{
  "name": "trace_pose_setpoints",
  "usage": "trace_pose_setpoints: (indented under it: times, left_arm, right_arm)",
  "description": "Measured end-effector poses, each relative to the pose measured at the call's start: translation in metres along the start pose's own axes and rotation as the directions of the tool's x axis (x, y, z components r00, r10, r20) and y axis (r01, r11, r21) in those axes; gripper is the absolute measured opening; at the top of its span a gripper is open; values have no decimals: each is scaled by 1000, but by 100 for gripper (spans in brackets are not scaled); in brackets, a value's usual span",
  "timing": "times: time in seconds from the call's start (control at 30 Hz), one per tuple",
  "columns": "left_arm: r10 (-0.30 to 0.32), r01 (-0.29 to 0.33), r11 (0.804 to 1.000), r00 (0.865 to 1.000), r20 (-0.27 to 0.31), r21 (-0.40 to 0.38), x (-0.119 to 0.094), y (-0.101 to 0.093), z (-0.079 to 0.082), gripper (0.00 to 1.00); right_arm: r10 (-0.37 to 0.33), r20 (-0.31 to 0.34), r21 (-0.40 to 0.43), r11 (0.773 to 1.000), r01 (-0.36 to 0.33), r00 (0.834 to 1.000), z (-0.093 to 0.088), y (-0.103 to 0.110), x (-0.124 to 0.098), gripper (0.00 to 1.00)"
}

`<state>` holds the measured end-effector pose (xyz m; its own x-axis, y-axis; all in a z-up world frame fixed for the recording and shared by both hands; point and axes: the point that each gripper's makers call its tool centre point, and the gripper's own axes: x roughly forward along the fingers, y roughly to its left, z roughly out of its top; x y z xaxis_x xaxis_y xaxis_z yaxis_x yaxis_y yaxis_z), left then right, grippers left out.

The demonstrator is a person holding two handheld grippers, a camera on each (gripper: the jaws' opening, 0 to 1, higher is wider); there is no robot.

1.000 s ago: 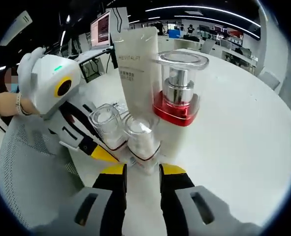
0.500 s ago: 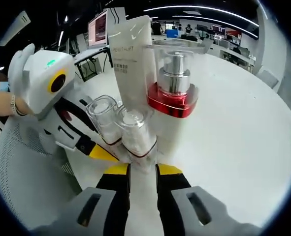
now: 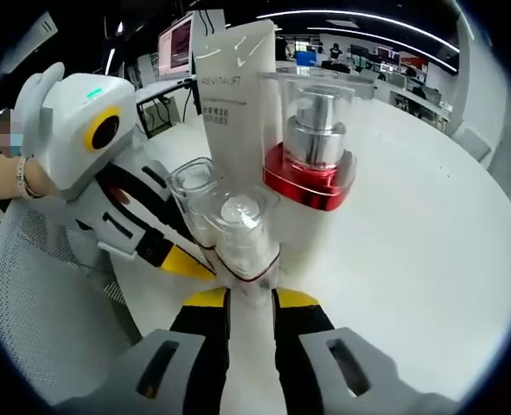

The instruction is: Arrange the skincare products in the storage area until every visible bottle or jar stands upright without overlapping.

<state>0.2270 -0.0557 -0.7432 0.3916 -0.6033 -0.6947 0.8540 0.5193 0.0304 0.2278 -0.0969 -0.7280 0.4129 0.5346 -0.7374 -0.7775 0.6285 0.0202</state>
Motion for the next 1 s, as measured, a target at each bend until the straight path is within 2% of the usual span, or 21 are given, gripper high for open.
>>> trace_pose_setpoints:
  times: [0.03,0.27,0.5,1.0]
  left_arm:
    - [0,0,1000,1000,2,-2,0,0,0,10]
    - [2,-2,1000,1000,10,2,1,0,3,8]
    - [0,-1,1000,1000,9,14,-1,-1,2,7]
    - [1,-1,1000,1000,2,13,2,0,2,6]
  right_arm:
    - [-16,-11,-20,1000,16,1000,-1,-2,0,18]
    - [-15,-1,-15,1000,15,1000,0,-4,1,17]
    - [-25,-12,-62,998,25,1000,-1,-6,3,15]
    - [-31,-13,-61,998,30,999,-1,-6,3,14]
